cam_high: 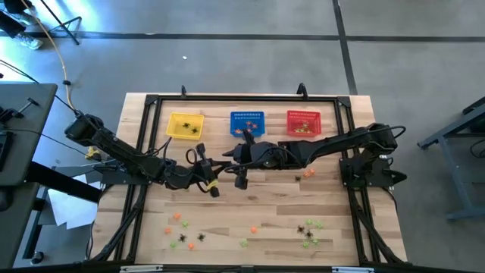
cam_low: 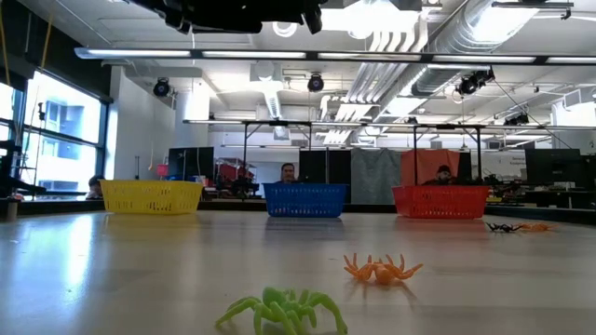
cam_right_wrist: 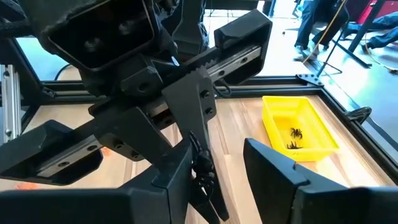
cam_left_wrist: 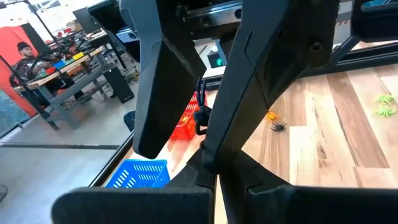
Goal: Sort Halloween decoration
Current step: Put the black spider toy into the yellow basket
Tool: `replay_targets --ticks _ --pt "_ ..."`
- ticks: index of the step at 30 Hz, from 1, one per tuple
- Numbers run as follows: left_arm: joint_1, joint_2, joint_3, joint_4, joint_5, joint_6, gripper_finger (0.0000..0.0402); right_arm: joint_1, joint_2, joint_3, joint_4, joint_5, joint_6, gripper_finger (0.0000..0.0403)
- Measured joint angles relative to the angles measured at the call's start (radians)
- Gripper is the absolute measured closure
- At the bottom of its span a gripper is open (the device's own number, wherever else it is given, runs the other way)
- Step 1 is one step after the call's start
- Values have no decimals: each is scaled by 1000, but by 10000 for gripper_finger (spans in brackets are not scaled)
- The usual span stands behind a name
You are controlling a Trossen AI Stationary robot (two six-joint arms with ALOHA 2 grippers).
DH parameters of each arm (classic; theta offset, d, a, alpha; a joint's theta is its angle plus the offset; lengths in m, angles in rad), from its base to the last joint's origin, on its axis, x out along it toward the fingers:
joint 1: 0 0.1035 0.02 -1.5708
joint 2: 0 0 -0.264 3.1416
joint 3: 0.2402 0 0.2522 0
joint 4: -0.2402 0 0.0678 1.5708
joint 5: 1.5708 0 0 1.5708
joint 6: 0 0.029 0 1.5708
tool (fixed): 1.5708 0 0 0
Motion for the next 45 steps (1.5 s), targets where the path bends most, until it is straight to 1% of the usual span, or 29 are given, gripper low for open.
replay_targets --ticks 4,9,18,21,24,27,29,31,34,37,40,45 --pt "6 -1 0 0 2 -4 401 -1 0 0 6 -10 2 263" --pt "16 -1 0 0 10 -18 401 -2 0 0 6 -60 31 263" --pt "17 -1 0 0 13 -20 401 -3 0 0 3 -71 29 263" --pt "17 -1 0 -27 4 -20 401 -3 0 0 -31 -71 43 263" --pt "15 -17 0 -120 -22 -47 401 -4 0 0 -146 -71 103 263" --pt "15 -49 2 -274 -23 -147 401 -3 0 -2 -290 -70 190 263" --pt "15 -70 2 -394 22 -220 401 -2 0 -5 -350 -58 249 263" --pt "20 -83 2 -470 105 -289 401 -2 0 -22 -378 -50 286 263" --pt "31 -71 2 -517 243 -346 401 -3 0 -77 -352 -77 343 263" --pt "33 -45 2 -530 321 -361 395 -8 0 -151 -310 -97 393 263" --pt "33 -24 2 -554 353 -366 382 -15 0 -243 -199 -102 432 263" --pt "33 -14 2 -618 375 -407 343 -44 0 -414 95 -161 497 263"
